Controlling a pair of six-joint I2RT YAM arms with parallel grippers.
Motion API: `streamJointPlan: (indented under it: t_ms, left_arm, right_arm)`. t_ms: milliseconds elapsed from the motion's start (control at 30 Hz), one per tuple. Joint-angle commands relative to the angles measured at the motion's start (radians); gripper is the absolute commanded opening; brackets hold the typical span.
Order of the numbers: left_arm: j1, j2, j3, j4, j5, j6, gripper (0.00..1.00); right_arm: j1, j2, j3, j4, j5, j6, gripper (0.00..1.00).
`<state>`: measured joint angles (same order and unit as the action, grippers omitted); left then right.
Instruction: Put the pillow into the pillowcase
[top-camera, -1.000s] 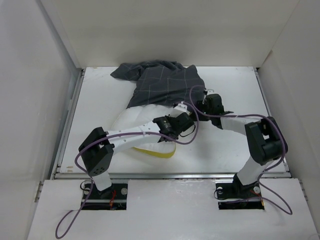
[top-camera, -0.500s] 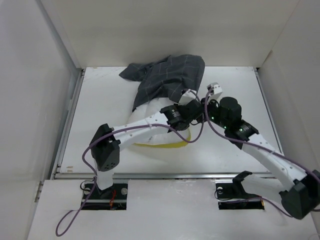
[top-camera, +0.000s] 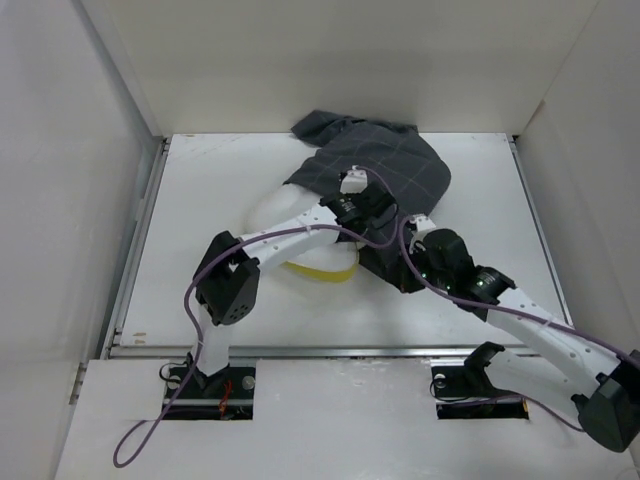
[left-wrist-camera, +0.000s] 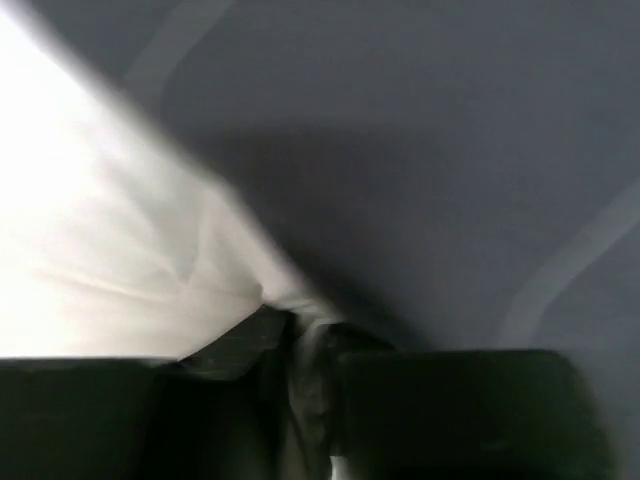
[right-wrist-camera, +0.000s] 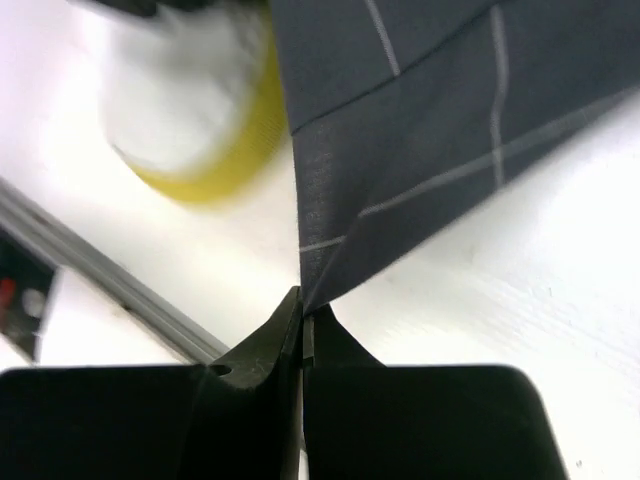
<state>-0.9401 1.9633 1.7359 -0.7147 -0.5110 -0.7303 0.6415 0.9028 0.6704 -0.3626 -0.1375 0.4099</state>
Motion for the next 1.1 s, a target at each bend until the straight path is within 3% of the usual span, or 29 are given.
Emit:
streamJointPlan:
  t_ms: [0, 33, 133, 200, 267, 467, 533, 567, 600, 800, 1067]
  left_arm:
    - [0.021, -0.098, -0.076, 0.253, -0.014, 0.023, 0.30]
    - [0.011, -0.119, -0.102, 0.253, -0.003, 0.043, 0.54]
    - [-0.012, -0.233, -0.238, 0.253, -0.003, 0.043, 1.00]
    - [-0.012, -0.318, -0.297, 0.253, 0.026, 0.022, 1.00]
    - [-0.012, -0.374, -0.369, 0.253, 0.051, 0.006, 1.00]
    - [-0.023, -0.599, -0.542, 0.158, 0.051, -0.108, 1.00]
    - [-0.023, -0.645, -0.596, 0.158, 0.042, -0.144, 1.00]
    - [0.004, -0.681, -0.661, 0.179, 0.081, -0.167, 1.00]
    - [0.026, -0.691, -0.697, 0.199, 0.081, -0.176, 1.00]
    - [0.141, -0.692, -0.878, 0.378, 0.206, -0.198, 1.00]
    - [0.260, -0.659, -0.950, 0.567, 0.278, -0.163, 1.00]
  right_arm:
    - [0.030, 0.039, -0.005, -0.101, -0.077, -0.006, 0.00]
    - [0.030, 0.048, -0.005, -0.089, -0.067, -0.006, 0.00]
    - [0.030, 0.048, -0.005, -0.076, -0.037, -0.006, 0.00]
    - [0.030, 0.048, -0.005, -0.058, -0.037, -0.037, 0.03]
    - [0.030, 0.048, -0.005, -0.076, -0.011, -0.048, 0.17]
    - [0.030, 0.039, 0.086, -0.144, 0.065, -0.048, 0.40]
    - [0.030, 0.039, 0.124, -0.163, 0.110, -0.060, 0.44]
    - [0.030, 0.050, 0.147, -0.151, 0.152, -0.060, 0.55]
    - [0.030, 0.060, 0.164, -0.151, 0.165, -0.060, 0.58]
    - [0.030, 0.267, 0.332, -0.070, 0.207, -0.159, 0.59]
    - [0.060, 0.643, 0.621, -0.070, 0.369, -0.353, 0.57]
